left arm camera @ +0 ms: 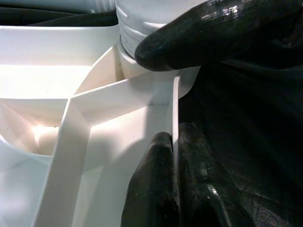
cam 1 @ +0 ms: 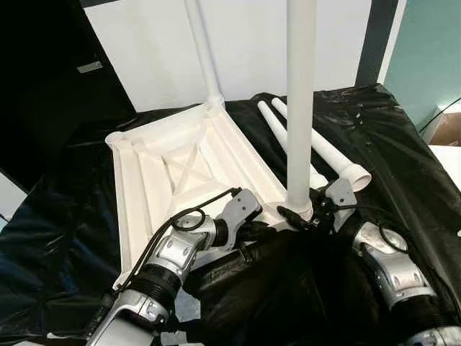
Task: Building children table
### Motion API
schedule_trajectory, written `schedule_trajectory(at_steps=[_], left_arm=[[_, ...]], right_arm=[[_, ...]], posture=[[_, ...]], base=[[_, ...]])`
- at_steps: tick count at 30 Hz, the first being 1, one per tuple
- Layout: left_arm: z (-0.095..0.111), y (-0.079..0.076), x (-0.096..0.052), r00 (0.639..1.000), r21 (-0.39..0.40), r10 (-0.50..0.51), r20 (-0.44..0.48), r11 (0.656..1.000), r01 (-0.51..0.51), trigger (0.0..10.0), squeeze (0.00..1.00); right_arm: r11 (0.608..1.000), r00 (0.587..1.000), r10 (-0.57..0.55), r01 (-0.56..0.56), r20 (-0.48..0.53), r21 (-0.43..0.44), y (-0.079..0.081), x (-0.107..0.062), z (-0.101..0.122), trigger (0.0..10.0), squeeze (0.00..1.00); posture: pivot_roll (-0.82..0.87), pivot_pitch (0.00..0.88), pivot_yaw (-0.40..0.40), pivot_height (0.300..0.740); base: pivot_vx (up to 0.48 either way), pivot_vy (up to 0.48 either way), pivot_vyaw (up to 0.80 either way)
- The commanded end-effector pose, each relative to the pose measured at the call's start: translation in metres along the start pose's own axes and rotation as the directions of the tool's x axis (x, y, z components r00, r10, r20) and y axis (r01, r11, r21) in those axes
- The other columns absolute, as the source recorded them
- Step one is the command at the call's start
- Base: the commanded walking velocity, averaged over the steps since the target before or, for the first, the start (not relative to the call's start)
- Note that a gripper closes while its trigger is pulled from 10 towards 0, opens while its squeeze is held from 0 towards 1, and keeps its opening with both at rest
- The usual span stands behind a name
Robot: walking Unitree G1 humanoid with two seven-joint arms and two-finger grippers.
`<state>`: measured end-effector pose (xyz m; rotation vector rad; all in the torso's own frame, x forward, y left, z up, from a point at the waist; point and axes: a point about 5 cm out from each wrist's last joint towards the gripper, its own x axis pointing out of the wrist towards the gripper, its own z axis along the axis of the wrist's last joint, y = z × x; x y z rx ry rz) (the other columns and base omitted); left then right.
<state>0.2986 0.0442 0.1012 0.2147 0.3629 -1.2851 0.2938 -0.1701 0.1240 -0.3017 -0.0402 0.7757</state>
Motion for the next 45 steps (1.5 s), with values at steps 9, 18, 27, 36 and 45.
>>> schedule_trajectory(at_steps=[9, 18, 27, 36, 45], left_arm=[[-0.032, -0.009, 0.006, 0.996, -0.103, -0.004, -0.084, 0.995, -0.005, 10.0, 0.00], [-0.033, -0.004, -0.001, 0.995, -0.098, -0.006, -0.096, 0.995, -0.003, 10.0, 0.00], [-0.035, -0.003, -0.003, 0.993, -0.081, -0.015, -0.119, 0.997, 0.005, 10.0, 0.00], [-0.037, -0.006, -0.001, 0.993, -0.086, -0.024, -0.120, 0.996, 0.014, 10.0, 0.00], [-0.039, -0.012, 0.004, 0.992, -0.087, -0.046, -0.121, 0.996, 0.036, 10.0, 0.00]], right_arm=[[0.998, 0.999, 0.035, -0.035, 0.006, 0.061, -0.003, -0.008, 0.000, 0.0, 0.00], [0.914, 0.929, -0.370, 0.359, 0.026, 0.188, 0.050, -0.015, -0.019, 0.0, 0.00], [0.866, 0.867, -0.495, 0.488, 0.049, 0.111, 0.045, -0.016, -0.015, 10.0, 0.00], [0.942, 0.936, -0.332, 0.324, 0.116, 0.083, 0.034, -0.010, -0.001, 10.0, 0.00], [0.999, 0.994, -0.024, 0.027, 0.104, -0.031, 0.024, -0.004, 0.007, 10.0, 0.00]], posture=[[-0.11, 0.000, 0.118, 0.740], [-0.11, 0.000, 0.146, 0.740], [-0.11, 0.000, 0.143, 0.740], [-0.12, 0.000, 0.132, 0.740], [-0.12, 0.000, 0.125, 0.740]], base=[[0.000, 0.000, 0.00], [0.000, 0.000, 0.00], [0.000, 0.000, 0.00], [0.000, 0.000, 0.00], [0.000, 0.000, 0.00]])
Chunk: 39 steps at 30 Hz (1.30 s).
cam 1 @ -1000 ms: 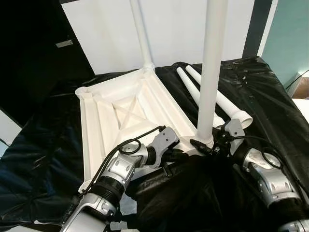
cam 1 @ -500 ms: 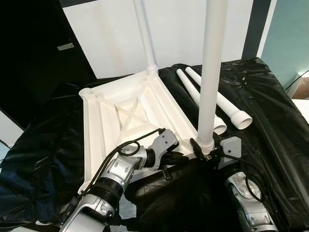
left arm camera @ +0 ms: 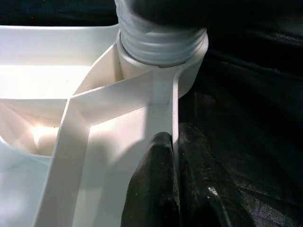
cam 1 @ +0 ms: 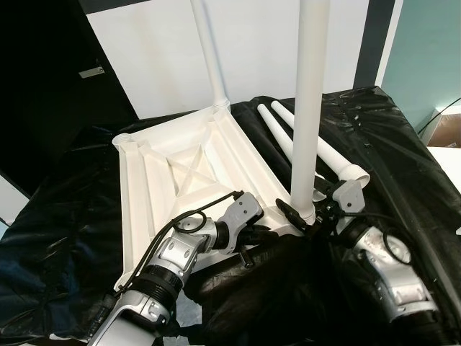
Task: Building children table
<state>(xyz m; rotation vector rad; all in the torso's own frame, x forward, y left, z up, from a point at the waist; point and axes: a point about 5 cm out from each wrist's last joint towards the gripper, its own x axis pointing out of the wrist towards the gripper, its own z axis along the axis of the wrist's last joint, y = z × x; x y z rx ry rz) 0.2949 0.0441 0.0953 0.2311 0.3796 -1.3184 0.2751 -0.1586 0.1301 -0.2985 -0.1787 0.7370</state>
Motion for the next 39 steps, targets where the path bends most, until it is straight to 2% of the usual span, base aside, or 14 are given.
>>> schedule_trajectory(at_steps=[1, 3, 4, 12, 18, 24, 27, 28, 29, 30, 31, 35, 36, 39], left_arm=[[-0.033, -0.009, 0.004, 0.995, -0.096, -0.015, -0.100, 0.995, 0.005, 10.0, 0.00], [-0.033, -0.009, 0.003, 0.995, -0.096, -0.016, -0.100, 0.995, 0.006, 10.0, 0.00], [-0.034, -0.009, 0.003, 0.995, -0.096, -0.015, -0.103, 0.995, 0.005, 10.0, 0.00], [-0.037, -0.007, -0.001, 0.994, -0.096, -0.006, -0.111, 0.995, -0.005, 10.0, 0.00], [-0.035, -0.007, 0.000, 0.995, -0.098, 0.000, -0.104, 0.995, -0.010, 10.0, 0.00], [-0.036, -0.007, 0.000, 0.994, -0.097, -0.002, -0.108, 0.995, -0.009, 10.0, 0.00], [-0.036, -0.008, 0.001, 0.994, -0.097, -0.008, -0.107, 0.995, -0.002, 10.0, 0.00], [-0.036, -0.009, 0.002, 0.994, -0.098, -0.012, -0.104, 0.995, 0.002, 10.0, 0.00], [-0.036, -0.009, 0.002, 0.994, -0.098, -0.012, -0.104, 0.995, 0.002, 10.0, 0.00], [-0.035, -0.009, 0.003, 0.995, -0.098, -0.012, -0.103, 0.995, 0.002, 10.0, 0.00], [-0.035, -0.009, 0.003, 0.995, -0.098, -0.012, -0.103, 0.995, 0.002, 10.0, 0.00], [-0.034, -0.009, 0.004, 0.995, -0.098, -0.010, -0.100, 0.995, 0.000, 10.0, 0.00], [-0.035, -0.009, 0.004, 0.995, -0.099, -0.009, -0.100, 0.995, -0.001, 10.0, 0.00], [-0.035, -0.009, 0.004, 0.995, -0.100, -0.009, -0.099, 0.995, -0.001, 10.0, 0.00]], right_arm=[[0.998, 0.998, 0.053, -0.052, -0.032, 0.026, 0.007, 0.001, -0.007, 4.7, 0.00], [0.997, 0.996, 0.072, -0.071, -0.054, 0.035, 0.007, 0.000, -0.010, 4.7, 0.00], [0.994, 0.993, 0.091, -0.086, -0.073, 0.062, 0.009, -0.001, -0.014, 0.0, 0.00], [0.986, 0.993, 0.042, -0.024, -0.112, 0.164, 0.027, -0.004, -0.024, 0.0, 0.00], [0.883, 0.890, -0.457, 0.454, -0.006, 0.121, 0.026, -0.012, -0.014, 0.0, 0.00], [0.831, 0.837, -0.547, 0.546, -0.022, 0.108, 0.025, -0.016, -0.013, 0.0, 0.00], [0.845, 0.850, -0.526, 0.527, -0.037, 0.085, 0.024, -0.014, -0.013, 4.0, 0.00], [0.889, 0.892, -0.451, 0.452, -0.032, 0.070, 0.028, -0.009, -0.012, 10.0, 0.00], [0.889, 0.892, -0.451, 0.452, -0.032, 0.070, 0.028, -0.009, -0.012, 10.0, 0.00], [0.900, 0.903, -0.429, 0.430, -0.030, 0.069, 0.029, -0.008, -0.012, 10.0, 0.74], [0.915, 0.922, -0.387, 0.387, -0.029, 0.112, 0.029, -0.007, -0.013, 10.0, 1.00], [0.957, 0.965, -0.263, 0.263, -0.015, 0.121, 0.024, -0.005, -0.013, 10.0, 0.88], [0.972, 0.977, -0.215, 0.214, 0.000, 0.099, 0.017, -0.003, -0.010, 10.0, 0.00], [0.979, 0.982, -0.188, 0.187, 0.009, 0.084, 0.013, -0.001, -0.007, 10.0, 0.00]], posture=[[-0.12, 0.000, 0.125, 0.740], [-0.11, 0.000, 0.125, 0.740], [-0.11, 0.000, 0.124, 0.740], [-0.10, 0.000, 0.123, 0.740], [-0.10, 0.000, 0.119, 0.740], [-0.11, 0.000, 0.123, 0.740], [-0.12, 0.000, 0.126, 0.740], [-0.12, 0.000, 0.126, 0.740], [-0.12, 0.000, 0.126, 0.740], [-0.12, 0.000, 0.126, 0.740], [-0.12, 0.000, 0.126, 0.740], [-0.12, 0.000, 0.120, 0.740], [-0.12, 0.000, 0.120, 0.740], [-0.12, 0.000, 0.120, 0.740]], base=[[0.000, 0.000, 0.00], [0.000, 0.000, 0.00], [0.000, 0.000, 0.00], [0.000, 0.000, 0.00], [0.000, 0.000, 0.00], [0.000, 0.000, 0.00], [0.000, 0.000, 0.00], [0.000, 0.000, 0.00], [0.000, 0.000, 0.00], [0.000, 0.000, 0.00], [0.000, 0.000, 0.00], [0.000, 0.000, 0.00], [0.000, 0.000, 0.00], [0.000, 0.000, 0.00]])
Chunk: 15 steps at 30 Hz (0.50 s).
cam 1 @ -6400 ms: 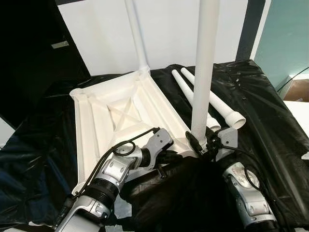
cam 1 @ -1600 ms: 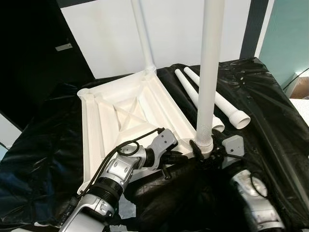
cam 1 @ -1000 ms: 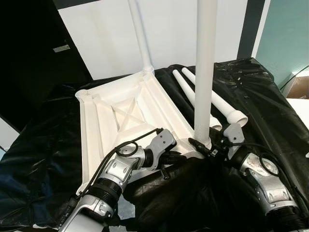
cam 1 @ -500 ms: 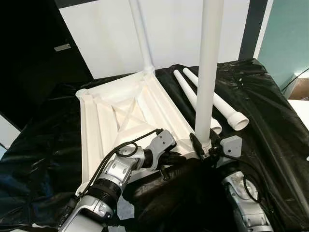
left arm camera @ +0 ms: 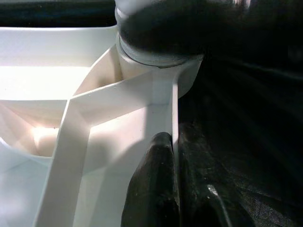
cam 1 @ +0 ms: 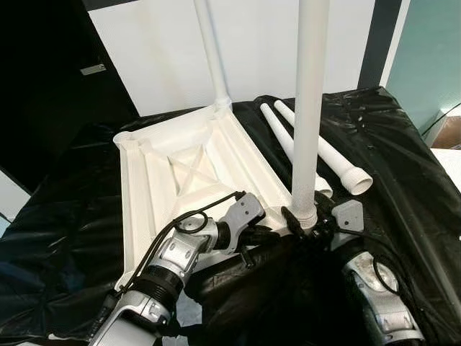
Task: Building children table
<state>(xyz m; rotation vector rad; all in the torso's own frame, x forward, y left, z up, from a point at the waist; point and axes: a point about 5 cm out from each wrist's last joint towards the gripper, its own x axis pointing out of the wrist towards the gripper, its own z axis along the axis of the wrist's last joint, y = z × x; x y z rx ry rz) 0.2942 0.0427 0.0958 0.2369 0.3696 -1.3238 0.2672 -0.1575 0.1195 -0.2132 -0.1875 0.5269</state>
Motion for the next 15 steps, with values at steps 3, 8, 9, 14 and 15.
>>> schedule_trajectory(at_steps=[3, 8, 9, 14, 15], left_arm=[[-0.036, -0.009, 0.003, 0.995, -0.113, -0.007, -0.102, 0.994, -0.005, 10.0, 0.00], [-0.035, -0.009, 0.003, 0.995, -0.112, -0.008, -0.100, 0.994, -0.003, 10.0, 0.00], [-0.035, -0.009, 0.003, 0.995, -0.112, -0.008, -0.100, 0.994, -0.003, 10.0, 0.00], [-0.035, -0.007, 0.000, 0.995, -0.112, 0.000, -0.100, 0.994, -0.012, 10.0, 0.00], [-0.035, -0.007, 0.000, 0.995, -0.112, 0.000, -0.100, 0.994, -0.012, 10.0, 0.00]], right_arm=[[0.994, 0.994, 0.110, -0.110, 0.014, -0.025, -0.007, 0.010, 0.006, 10.0, 0.00], [0.936, 0.936, 0.342, -0.347, -0.085, -0.060, -0.020, 0.016, 0.005, 9.3, 0.00], [0.936, 0.936, 0.342, -0.347, -0.085, -0.060, -0.020, 0.016, 0.005, 9.3, 0.00], [0.892, 0.877, 0.449, -0.451, -0.172, 0.032, -0.018, 0.008, -0.005, 0.0, 0.00], [0.892, 0.877, 0.449, -0.451, -0.172, 0.032, -0.018, 0.008, -0.005, 0.0, 0.00]], posture=[[-0.12, 0.000, 0.120, 0.740], [-0.11, 0.000, 0.126, 0.740], [-0.11, 0.000, 0.126, 0.740], [-0.11, 0.000, 0.132, 0.740], [-0.11, 0.000, 0.132, 0.740]], base=[[0.000, 0.000, 0.00], [0.000, 0.000, 0.00], [0.000, 0.000, 0.00], [0.000, 0.000, 0.00], [0.000, 0.000, 0.00]])
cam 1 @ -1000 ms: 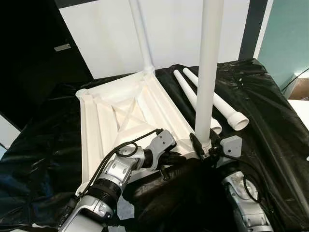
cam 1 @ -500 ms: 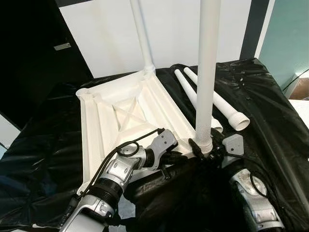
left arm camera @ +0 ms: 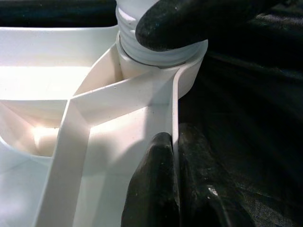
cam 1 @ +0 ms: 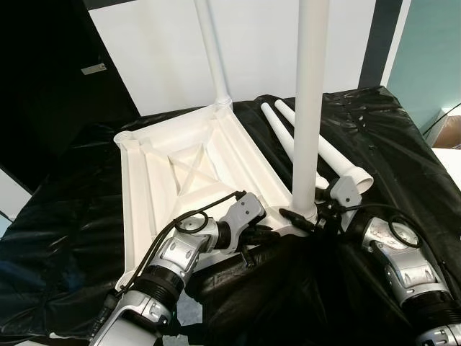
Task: Building children table
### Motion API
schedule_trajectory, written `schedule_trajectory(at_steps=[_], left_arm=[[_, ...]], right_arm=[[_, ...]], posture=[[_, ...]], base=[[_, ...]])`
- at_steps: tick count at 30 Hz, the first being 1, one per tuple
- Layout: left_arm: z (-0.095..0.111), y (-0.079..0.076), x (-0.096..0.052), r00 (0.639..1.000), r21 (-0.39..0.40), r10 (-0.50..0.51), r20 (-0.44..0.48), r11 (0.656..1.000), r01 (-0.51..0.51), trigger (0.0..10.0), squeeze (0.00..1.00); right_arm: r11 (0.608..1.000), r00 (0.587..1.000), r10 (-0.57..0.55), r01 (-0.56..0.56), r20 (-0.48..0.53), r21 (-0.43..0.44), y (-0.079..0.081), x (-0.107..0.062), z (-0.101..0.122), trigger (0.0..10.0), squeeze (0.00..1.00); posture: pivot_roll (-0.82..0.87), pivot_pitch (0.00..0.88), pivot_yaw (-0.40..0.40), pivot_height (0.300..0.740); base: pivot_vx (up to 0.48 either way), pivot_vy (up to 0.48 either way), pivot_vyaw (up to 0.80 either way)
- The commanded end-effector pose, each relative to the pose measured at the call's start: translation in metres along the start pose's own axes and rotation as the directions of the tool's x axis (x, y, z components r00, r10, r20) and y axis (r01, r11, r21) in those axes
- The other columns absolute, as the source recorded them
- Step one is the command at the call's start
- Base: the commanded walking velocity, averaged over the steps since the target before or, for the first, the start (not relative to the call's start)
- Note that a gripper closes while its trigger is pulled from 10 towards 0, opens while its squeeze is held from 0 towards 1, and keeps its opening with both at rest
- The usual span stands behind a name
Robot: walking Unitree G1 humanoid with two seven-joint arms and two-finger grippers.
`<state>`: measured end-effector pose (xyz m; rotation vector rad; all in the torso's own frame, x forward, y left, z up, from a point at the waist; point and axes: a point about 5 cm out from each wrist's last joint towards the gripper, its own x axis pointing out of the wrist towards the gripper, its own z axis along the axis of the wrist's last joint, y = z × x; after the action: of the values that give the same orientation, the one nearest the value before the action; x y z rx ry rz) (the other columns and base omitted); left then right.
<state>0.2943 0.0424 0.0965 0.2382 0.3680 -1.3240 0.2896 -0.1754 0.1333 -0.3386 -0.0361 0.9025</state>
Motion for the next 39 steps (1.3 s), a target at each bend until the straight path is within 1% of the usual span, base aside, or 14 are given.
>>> schedule_trajectory(at_steps=[1, 10, 12, 15, 22, 23, 24, 25, 26, 27, 28, 33, 34, 39], left_arm=[[-0.035, -0.007, -0.001, 0.995, -0.114, 0.001, -0.101, 0.993, -0.012, 10.0, 0.00], [-0.034, -0.007, 0.001, 0.995, -0.112, -0.002, -0.100, 0.994, -0.010, 10.0, 0.00], [-0.033, -0.007, 0.001, 0.995, -0.111, -0.002, -0.099, 0.994, -0.009, 10.0, 0.00], [-0.033, -0.006, 0.000, 0.995, -0.112, 0.000, -0.099, 0.994, -0.011, 10.0, 0.00], [-0.036, -0.008, 0.001, 0.995, -0.117, -0.005, -0.104, 0.993, -0.007, 10.0, 0.00], [-0.035, -0.008, 0.002, 0.995, -0.117, -0.008, -0.102, 0.993, -0.004, 10.0, 0.00], [-0.035, -0.008, 0.002, 0.995, -0.117, -0.008, -0.102, 0.993, -0.004, 10.0, 0.00], [-0.034, -0.009, 0.003, 0.995, -0.118, -0.010, -0.100, 0.993, -0.002, 10.0, 0.00], [-0.033, -0.009, 0.004, 0.995, -0.117, -0.010, -0.096, 0.993, -0.001, 10.0, 0.00], [-0.033, -0.009, 0.004, 0.995, -0.117, -0.010, -0.096, 0.993, -0.001, 10.0, 0.00], [-0.033, -0.008, 0.004, 0.995, -0.117, -0.008, -0.095, 0.993, -0.003, 10.0, 0.00], [-0.033, -0.008, 0.004, 0.996, -0.117, -0.005, -0.094, 0.993, -0.006, 10.0, 0.00], [-0.034, -0.008, 0.003, 0.996, -0.119, -0.001, -0.094, 0.993, -0.010, 10.0, 0.00], [-0.034, -0.008, 0.003, 0.996, -0.122, 0.002, -0.092, 0.992, -0.013, 10.0, 0.00]], right_arm=[[0.995, 0.996, 0.077, -0.074, -0.044, 0.064, 0.012, 0.001, -0.011, 0.0, 0.00], [0.990, 0.997, -0.078, 0.076, 0.010, 0.118, 0.022, 0.006, -0.013, 0.0, 0.00], [0.956, 0.963, -0.268, 0.261, 0.034, 0.137, 0.025, 0.005, -0.010, 0.0, 0.00], [0.792, 0.795, -0.604, 0.594, 0.044, 0.143, 0.040, -0.013, -0.004, 0.0, 0.00], [0.720, 0.726, -0.688, 0.681, 0.010, 0.130, 0.035, -0.016, -0.005, 0.0, 0.00], [0.736, 0.741, -0.671, 0.666, 0.002, 0.119, 0.036, -0.012, -0.005, 2.8, 0.00], [0.736, 0.741, -0.671, 0.666, 0.002, 0.119, 0.036, -0.012, -0.005, 2.8, 0.00], [0.757, 0.761, -0.648, 0.645, -0.004, 0.102, 0.038, -0.009, -0.005, 9.9, 0.00], [0.788, 0.793, -0.609, 0.603, 0.007, 0.126, 0.040, -0.004, -0.004, 10.0, 0.30], [0.788, 0.793, -0.609, 0.603, 0.007, 0.126, 0.040, -0.004, -0.004, 10.0, 0.30], [0.814, 0.821, -0.571, 0.564, 0.019, 0.138, 0.040, -0.001, -0.003, 10.0, 1.00], [0.863, 0.869, -0.494, 0.486, 0.028, 0.136, 0.038, 0.004, -0.002, 10.0, 1.00], [0.954, 0.961, -0.276, 0.272, 0.012, 0.128, 0.036, 0.011, -0.002, 10.0, 0.00], [0.989, 0.997, -0.081, 0.080, -0.002, 0.121, 0.026, 0.009, 0.001, 10.0, 0.00]], posture=[[-0.11, 0.000, 0.134, 0.740], [-0.12, 0.000, 0.135, 0.740], [-0.11, 0.000, 0.135, 0.740], [-0.11, 0.000, 0.134, 0.740], [-0.12, 0.000, 0.137, 0.740], [-0.12, 0.000, 0.133, 0.740], [-0.12, 0.000, 0.133, 0.740], [-0.12, 0.000, 0.133, 0.740], [-0.12, 0.000, 0.131, 0.740], [-0.12, 0.000, 0.131, 0.740], [-0.12, 0.000, 0.128, 0.740], [-0.12, 0.000, 0.128, 0.740], [-0.12, 0.000, 0.127, 0.740], [-0.12, 0.000, 0.126, 0.740]], base=[[0.000, 0.000, 0.00], [0.000, 0.000, 0.00], [0.000, 0.000, 0.00], [0.000, 0.000, 0.00], [0.000, 0.000, 0.00], [0.000, 0.000, 0.00], [0.000, 0.000, 0.00], [0.000, 0.000, 0.00], [0.000, 0.000, 0.00], [0.000, 0.000, 0.00], [0.000, 0.000, 0.00], [0.000, 0.000, 0.00], [0.000, 0.000, 0.00], [0.000, 0.000, 0.00]])
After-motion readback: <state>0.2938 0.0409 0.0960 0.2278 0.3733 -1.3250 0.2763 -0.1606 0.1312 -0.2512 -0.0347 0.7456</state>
